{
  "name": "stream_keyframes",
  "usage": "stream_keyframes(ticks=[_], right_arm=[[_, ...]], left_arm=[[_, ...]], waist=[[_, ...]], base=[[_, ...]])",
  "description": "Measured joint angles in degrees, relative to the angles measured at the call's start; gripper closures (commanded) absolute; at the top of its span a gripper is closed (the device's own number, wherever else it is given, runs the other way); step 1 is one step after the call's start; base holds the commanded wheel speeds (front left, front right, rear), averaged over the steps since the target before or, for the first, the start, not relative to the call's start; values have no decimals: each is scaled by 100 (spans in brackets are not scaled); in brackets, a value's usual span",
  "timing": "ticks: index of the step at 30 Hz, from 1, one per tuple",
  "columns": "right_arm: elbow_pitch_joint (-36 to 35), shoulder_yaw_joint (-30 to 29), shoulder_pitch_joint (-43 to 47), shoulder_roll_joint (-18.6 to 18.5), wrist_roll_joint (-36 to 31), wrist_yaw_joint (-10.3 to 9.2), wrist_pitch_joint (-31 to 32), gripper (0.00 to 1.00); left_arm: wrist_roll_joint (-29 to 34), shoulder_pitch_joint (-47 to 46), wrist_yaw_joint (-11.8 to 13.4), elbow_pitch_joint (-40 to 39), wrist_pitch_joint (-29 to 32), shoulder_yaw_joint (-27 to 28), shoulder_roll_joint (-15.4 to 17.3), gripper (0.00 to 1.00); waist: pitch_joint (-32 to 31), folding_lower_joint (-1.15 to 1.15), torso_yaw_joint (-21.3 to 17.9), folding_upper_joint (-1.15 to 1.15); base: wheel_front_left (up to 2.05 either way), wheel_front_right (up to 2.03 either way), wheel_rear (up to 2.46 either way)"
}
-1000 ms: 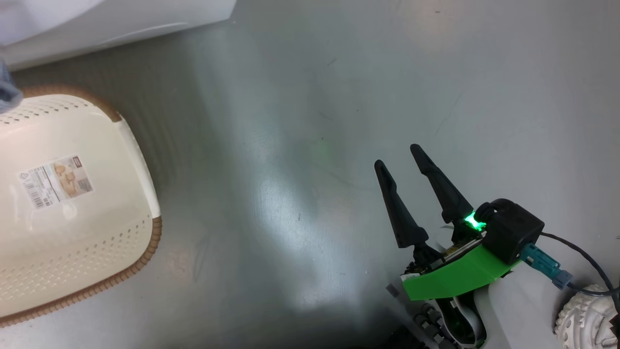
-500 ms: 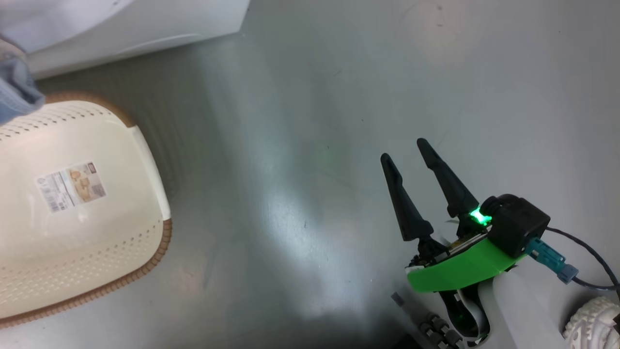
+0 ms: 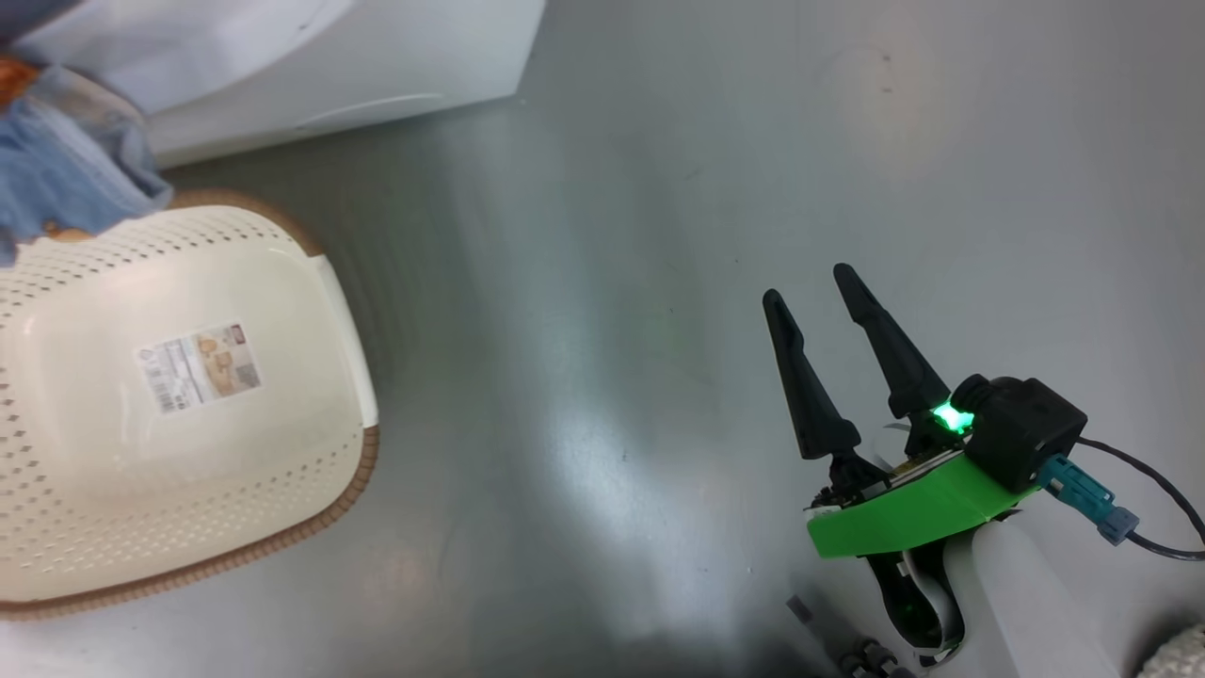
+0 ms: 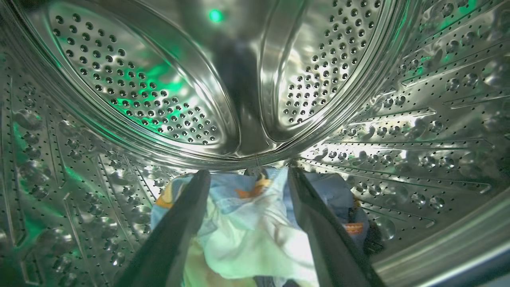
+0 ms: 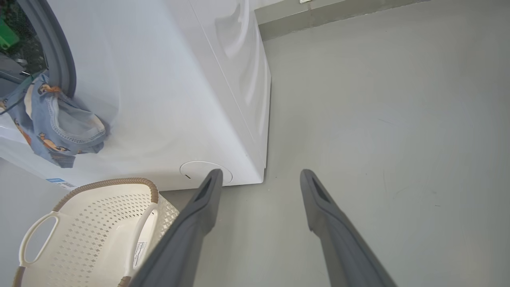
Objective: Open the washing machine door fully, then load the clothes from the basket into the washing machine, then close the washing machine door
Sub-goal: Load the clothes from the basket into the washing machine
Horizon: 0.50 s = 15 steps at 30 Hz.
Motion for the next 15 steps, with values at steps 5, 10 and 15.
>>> stream_keyframes(ticks=[5,10,15], right_arm=[[8,-76,0,-2,-9,0,0,0],[34,-145,-1,-4,-14,0,0,0],[52,-179,-1,-5,-15,0,0,0]], left_arm=[[-165,264,0,-185,-24,-42,-44,0],[-257,604,0,-412,-68,-63,-91,0],[-354,953,0,-676,-76,-53,-118,0]], waist=[[-84,0,115,0],[-152,0,227,0],[-231,0,305,0]], base=[[0,0,0],[0,0,0],[0,0,0]])
